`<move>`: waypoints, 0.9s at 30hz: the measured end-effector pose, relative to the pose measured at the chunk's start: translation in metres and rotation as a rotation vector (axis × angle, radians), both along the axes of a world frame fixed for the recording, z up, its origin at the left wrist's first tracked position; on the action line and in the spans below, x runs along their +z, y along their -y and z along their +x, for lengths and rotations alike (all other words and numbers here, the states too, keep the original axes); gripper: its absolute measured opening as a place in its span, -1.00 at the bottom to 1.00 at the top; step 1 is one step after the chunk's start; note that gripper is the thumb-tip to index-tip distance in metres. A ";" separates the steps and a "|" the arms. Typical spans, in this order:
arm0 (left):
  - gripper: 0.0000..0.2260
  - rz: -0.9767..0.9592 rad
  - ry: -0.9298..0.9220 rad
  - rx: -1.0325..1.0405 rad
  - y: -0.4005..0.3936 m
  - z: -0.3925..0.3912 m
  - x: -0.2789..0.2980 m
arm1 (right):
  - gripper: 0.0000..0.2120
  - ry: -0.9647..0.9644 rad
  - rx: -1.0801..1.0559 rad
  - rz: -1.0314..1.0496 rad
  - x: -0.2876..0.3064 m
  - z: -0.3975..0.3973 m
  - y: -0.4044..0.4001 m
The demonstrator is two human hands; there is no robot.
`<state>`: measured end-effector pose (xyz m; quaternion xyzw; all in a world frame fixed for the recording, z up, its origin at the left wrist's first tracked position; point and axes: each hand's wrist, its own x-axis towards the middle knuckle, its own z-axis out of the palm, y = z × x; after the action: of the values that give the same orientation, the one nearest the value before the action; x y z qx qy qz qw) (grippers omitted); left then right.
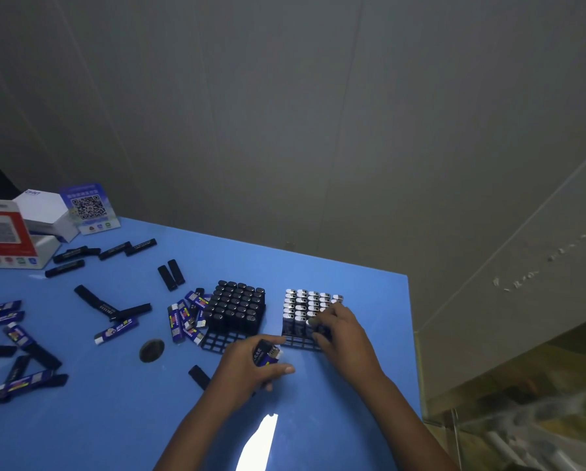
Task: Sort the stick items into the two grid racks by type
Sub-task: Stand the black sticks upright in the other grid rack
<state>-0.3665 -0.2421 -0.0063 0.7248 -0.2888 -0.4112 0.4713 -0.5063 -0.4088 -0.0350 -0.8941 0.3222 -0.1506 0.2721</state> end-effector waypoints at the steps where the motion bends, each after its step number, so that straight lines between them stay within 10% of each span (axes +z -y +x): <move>1: -0.59 -0.003 0.002 -0.003 -0.002 -0.002 0.002 | -0.83 0.042 -0.020 0.056 0.004 -0.001 -0.003; 8: -0.60 -0.012 0.027 -0.032 -0.012 -0.016 0.009 | -0.96 0.274 0.060 0.650 0.043 -0.009 -0.040; 27: -0.71 -0.031 -0.004 -0.150 -0.018 -0.037 0.019 | -0.88 0.246 0.100 0.767 0.053 -0.035 -0.055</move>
<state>-0.4037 -0.2246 0.0128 0.6930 -0.3478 -0.4422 0.4509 -0.5414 -0.3533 0.0181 -0.7176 0.2763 -0.1119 0.6295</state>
